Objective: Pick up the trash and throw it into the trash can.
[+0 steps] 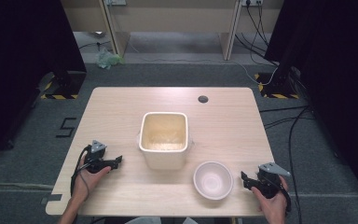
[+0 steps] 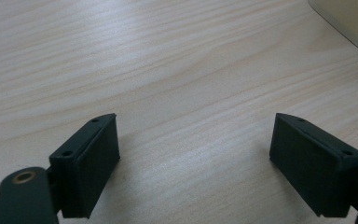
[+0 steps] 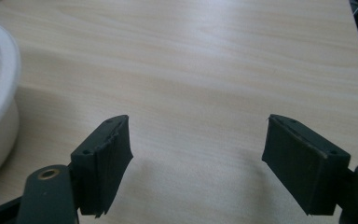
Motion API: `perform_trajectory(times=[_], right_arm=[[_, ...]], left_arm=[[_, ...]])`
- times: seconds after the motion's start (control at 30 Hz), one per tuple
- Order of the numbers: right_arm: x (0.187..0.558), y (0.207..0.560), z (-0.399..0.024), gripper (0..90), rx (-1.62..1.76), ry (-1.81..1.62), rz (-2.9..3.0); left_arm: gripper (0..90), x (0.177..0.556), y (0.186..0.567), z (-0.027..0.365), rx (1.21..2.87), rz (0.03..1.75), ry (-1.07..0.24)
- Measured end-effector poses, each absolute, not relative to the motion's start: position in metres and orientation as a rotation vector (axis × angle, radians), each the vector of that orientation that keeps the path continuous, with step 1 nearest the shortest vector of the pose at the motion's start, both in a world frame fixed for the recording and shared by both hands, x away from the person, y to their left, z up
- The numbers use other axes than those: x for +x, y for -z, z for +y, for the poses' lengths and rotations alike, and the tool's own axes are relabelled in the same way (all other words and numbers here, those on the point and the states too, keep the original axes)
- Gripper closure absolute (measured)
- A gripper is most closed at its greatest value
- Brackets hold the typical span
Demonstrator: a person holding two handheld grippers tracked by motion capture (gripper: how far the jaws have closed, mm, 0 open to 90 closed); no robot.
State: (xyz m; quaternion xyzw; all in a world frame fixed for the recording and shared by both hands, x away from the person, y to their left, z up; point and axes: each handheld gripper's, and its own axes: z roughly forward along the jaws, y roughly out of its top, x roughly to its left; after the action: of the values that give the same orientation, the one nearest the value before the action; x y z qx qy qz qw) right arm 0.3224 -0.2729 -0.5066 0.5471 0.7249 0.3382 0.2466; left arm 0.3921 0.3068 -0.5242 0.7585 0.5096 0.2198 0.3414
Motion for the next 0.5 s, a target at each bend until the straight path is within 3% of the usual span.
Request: perform_trajectory(times=[0.5], right_arm=[[0.317, 0.475, -0.242, 22.5, 1.393, -1.095, 1.975]], left_arm=[[14.7, 0.392, 0.524, 0.307, 1.972, 1.326, -0.572]])
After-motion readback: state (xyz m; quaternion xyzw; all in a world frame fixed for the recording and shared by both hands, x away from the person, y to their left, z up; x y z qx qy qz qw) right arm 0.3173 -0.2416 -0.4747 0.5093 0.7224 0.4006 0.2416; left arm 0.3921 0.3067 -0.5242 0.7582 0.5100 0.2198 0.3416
